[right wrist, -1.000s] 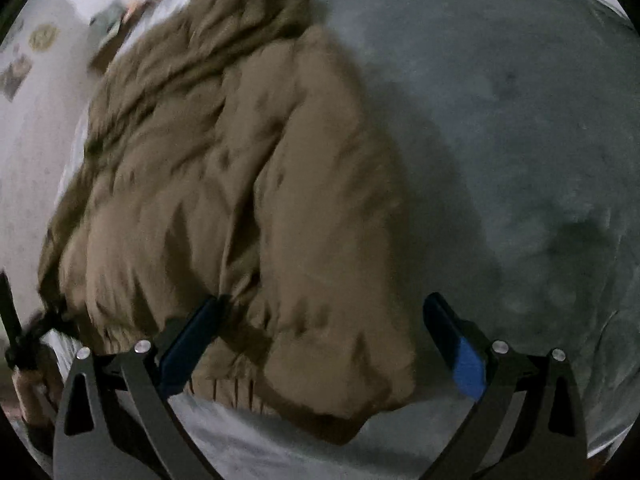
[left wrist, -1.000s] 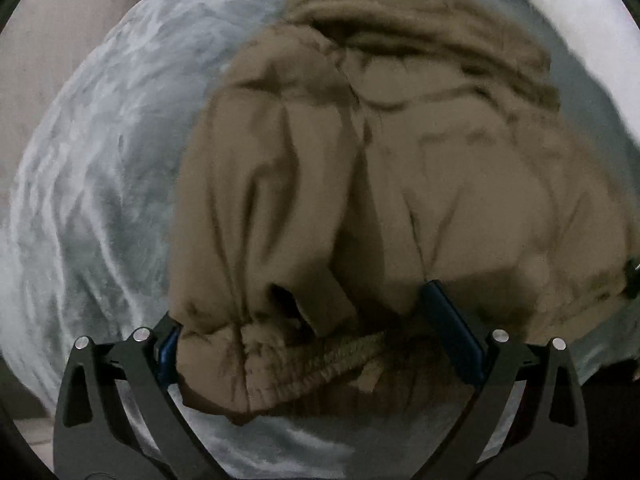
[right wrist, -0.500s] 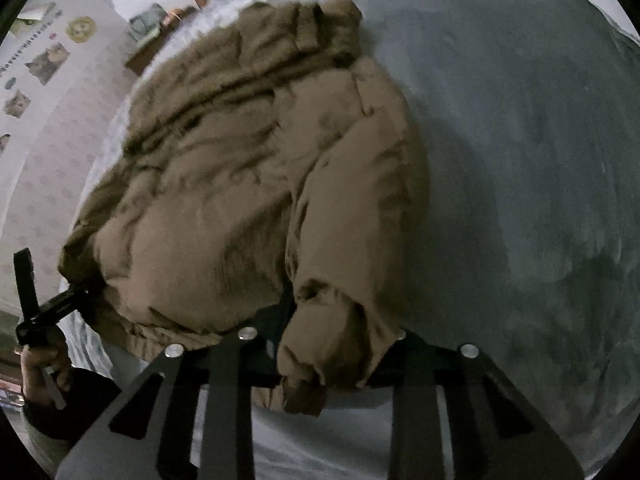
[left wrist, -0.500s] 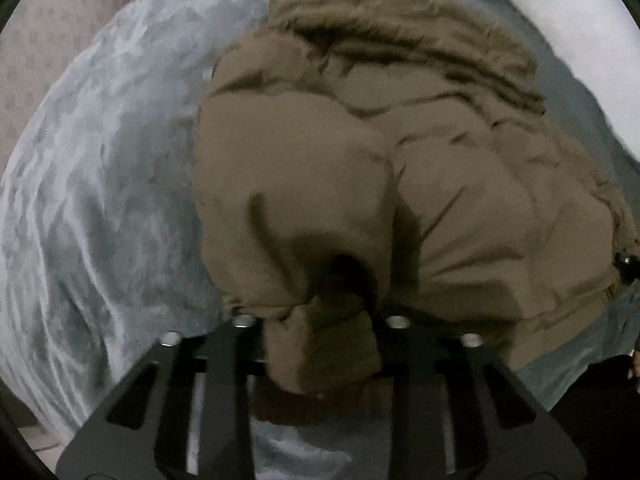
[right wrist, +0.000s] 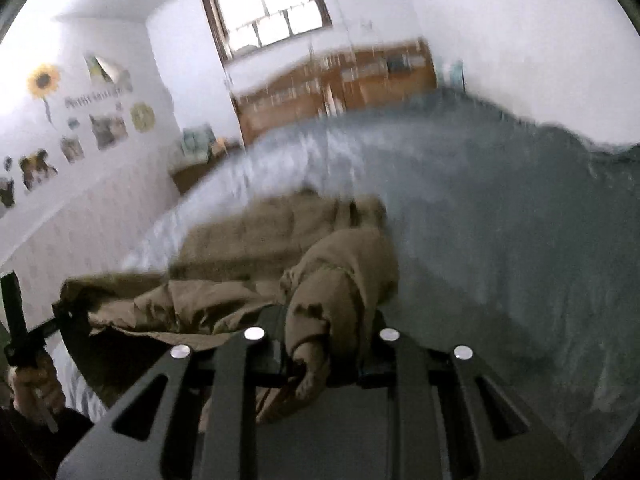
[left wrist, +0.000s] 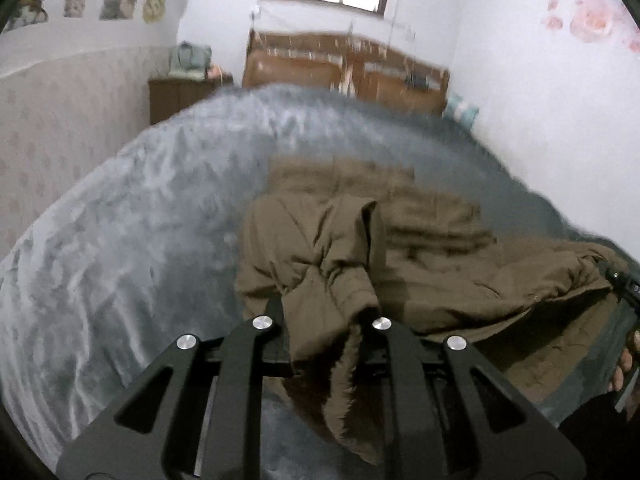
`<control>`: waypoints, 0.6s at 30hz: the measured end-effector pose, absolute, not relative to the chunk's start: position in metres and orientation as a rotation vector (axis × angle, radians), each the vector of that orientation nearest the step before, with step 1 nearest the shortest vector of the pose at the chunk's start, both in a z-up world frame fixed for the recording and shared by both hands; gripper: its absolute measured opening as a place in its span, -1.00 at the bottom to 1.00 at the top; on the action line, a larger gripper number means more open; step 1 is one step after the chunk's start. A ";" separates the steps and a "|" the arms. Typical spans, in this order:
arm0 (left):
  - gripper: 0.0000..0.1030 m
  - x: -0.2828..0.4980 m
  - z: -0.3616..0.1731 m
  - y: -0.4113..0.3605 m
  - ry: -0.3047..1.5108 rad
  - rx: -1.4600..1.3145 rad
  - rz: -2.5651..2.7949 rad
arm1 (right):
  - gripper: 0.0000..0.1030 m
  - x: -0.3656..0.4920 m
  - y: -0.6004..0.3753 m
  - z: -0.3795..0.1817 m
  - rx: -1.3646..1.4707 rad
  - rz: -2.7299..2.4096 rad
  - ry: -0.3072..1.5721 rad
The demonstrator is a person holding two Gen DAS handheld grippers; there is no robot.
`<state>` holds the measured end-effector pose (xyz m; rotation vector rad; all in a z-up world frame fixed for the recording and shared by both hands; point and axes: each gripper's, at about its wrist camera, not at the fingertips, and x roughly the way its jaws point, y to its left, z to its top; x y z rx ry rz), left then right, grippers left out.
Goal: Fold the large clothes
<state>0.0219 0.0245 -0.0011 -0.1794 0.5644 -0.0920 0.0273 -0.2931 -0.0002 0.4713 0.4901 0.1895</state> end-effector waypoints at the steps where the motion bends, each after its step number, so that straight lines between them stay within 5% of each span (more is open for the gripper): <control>1: -0.71 0.017 0.002 0.027 0.545 -0.189 -0.091 | -0.58 0.021 -0.293 0.007 0.462 0.179 0.442; 9: -0.71 -0.026 0.048 0.039 0.381 -0.291 -0.047 | -0.58 -0.010 -0.288 0.047 0.428 0.155 0.228; 15: -0.64 0.009 0.061 0.043 0.482 -0.303 0.009 | -0.58 0.022 -0.291 0.051 0.469 0.126 0.320; 18: -0.44 0.050 0.064 0.036 0.524 -0.309 0.042 | -0.57 0.059 -0.296 0.047 0.518 0.107 0.414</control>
